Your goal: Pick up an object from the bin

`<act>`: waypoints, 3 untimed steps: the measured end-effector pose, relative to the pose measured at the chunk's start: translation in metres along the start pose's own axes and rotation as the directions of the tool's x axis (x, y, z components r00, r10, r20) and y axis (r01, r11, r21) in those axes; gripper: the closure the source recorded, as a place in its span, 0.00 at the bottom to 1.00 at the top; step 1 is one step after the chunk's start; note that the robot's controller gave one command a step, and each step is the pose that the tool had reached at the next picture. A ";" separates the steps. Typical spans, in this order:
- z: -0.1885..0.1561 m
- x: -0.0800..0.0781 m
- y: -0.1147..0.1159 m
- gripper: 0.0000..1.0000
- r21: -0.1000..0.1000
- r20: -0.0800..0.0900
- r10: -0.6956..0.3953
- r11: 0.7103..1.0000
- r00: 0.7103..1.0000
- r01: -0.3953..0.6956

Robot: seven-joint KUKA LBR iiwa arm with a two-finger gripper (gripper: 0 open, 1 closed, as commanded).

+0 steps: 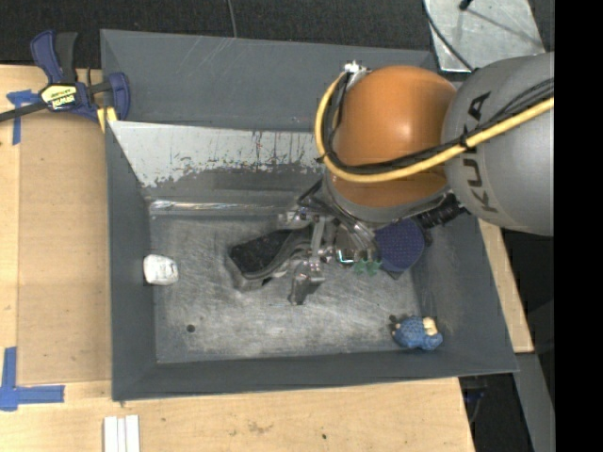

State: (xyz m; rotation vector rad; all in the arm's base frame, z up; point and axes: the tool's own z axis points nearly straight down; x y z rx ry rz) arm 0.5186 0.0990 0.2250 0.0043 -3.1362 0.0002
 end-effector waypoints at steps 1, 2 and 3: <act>0.141 -0.053 0.027 0.00 -0.001 0.011 -0.064 0.998 0.998 0.064; 0.141 -0.054 0.028 1.00 -0.002 0.013 -0.064 0.998 0.998 0.064; -0.016 -0.026 -0.004 1.00 0.002 0.007 -0.140 0.990 0.990 0.140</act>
Offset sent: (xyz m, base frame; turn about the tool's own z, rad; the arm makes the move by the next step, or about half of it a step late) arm 0.0536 0.0292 -0.1550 -0.0646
